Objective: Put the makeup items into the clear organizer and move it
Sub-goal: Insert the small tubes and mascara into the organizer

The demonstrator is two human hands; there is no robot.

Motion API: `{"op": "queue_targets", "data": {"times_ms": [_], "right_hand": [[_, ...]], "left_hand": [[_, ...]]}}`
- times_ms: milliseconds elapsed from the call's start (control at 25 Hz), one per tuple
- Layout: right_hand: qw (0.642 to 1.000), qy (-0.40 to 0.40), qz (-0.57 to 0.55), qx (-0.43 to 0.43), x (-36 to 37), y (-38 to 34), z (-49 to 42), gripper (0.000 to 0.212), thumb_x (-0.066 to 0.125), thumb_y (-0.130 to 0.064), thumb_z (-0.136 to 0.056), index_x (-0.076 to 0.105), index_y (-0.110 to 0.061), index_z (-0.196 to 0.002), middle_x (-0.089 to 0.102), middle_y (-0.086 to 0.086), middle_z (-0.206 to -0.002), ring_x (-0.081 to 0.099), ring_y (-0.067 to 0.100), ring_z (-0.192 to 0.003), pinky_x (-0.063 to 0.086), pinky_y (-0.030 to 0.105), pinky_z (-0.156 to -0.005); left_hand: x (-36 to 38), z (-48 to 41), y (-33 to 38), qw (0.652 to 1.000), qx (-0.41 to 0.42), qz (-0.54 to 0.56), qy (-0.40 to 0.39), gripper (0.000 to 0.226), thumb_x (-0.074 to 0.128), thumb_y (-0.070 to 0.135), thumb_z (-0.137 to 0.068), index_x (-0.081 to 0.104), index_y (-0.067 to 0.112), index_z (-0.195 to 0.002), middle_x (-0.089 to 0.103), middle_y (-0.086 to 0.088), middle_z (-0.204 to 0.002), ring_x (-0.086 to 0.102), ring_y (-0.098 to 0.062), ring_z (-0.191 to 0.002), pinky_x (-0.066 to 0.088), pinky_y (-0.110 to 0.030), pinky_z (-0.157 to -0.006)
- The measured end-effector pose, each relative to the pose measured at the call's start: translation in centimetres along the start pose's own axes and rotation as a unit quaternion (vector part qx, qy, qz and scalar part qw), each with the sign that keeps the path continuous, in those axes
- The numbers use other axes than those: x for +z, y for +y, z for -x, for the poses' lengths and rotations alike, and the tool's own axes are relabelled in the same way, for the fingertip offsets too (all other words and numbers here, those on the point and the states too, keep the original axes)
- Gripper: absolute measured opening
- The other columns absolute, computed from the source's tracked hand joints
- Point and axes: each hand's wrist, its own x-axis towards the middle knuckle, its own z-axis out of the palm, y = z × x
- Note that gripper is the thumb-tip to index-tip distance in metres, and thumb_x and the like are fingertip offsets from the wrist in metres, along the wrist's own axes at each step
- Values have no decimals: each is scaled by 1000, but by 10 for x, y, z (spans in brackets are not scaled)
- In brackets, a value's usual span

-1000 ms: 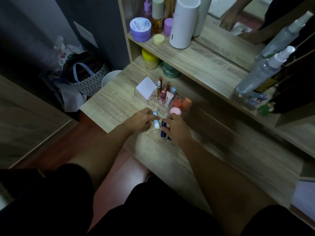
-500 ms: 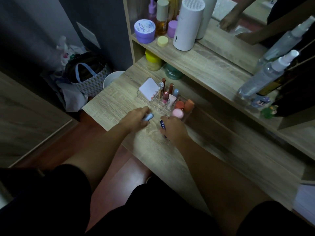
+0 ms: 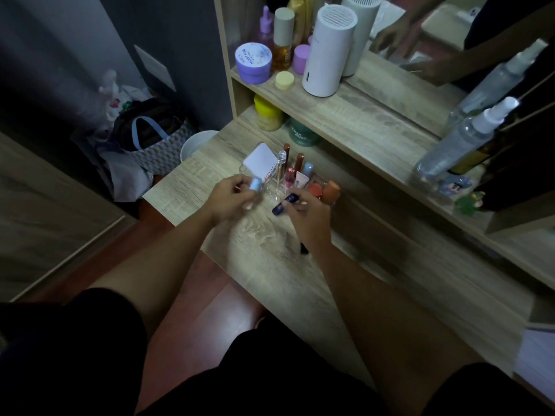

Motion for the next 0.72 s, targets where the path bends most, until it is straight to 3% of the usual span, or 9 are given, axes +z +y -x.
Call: {"op": "queue_targets", "data": {"times_ms": [120, 280, 440, 560, 720], "right_hand": [[997, 57, -12, -43, -2, -3, -3, 28, 70, -1, -79, 69, -5, -106, 74, 18, -89, 71, 23, -78, 58, 30, -76], [991, 84, 44, -96, 5, -6, -8, 28, 67, 3, -78, 68, -1, -106, 67, 21, -101, 65, 31, -90, 56, 42, -85], [990, 63, 94, -79, 12, -8, -9, 29, 66, -1, -80, 68, -5, -109, 65, 16, -103, 62, 27, -93, 47, 25, -82], [989, 44, 120, -69, 14, -10, -10, 30, 66, -4, -82, 66, -8, -112, 64, 15, -103, 61, 27, -94, 52, 38, -87], [994, 48, 82, -53, 16, -12, -7, 33, 66, -2, -82, 60, -7, -115, 67, 14, -113, 64, 25, -103, 54, 42, -92]], "left_hand": [[-2, -7, 13, 999, 17, 12, 34, 19, 72, 18, -68, 62, 19, -84, 64, -7, -83, 56, -15, -76, 46, -31, -74], [2, -14, 19, 996, 52, -39, 53, 20, 74, 12, -70, 62, 17, -85, 69, -8, -85, 62, -15, -77, 51, -31, -77], [7, -17, 21, 987, 96, -119, 52, 21, 72, 11, -73, 62, 10, -91, 72, -13, -88, 67, -21, -81, 51, -30, -80], [7, -20, 25, 978, 121, -166, 36, 20, 71, 11, -73, 64, 9, -92, 72, -12, -88, 65, -17, -78, 50, -26, -77], [8, -24, 26, 970, 133, -205, -2, 22, 68, 9, -77, 68, 9, -99, 73, -13, -93, 68, -23, -85, 53, -31, -84]]}}
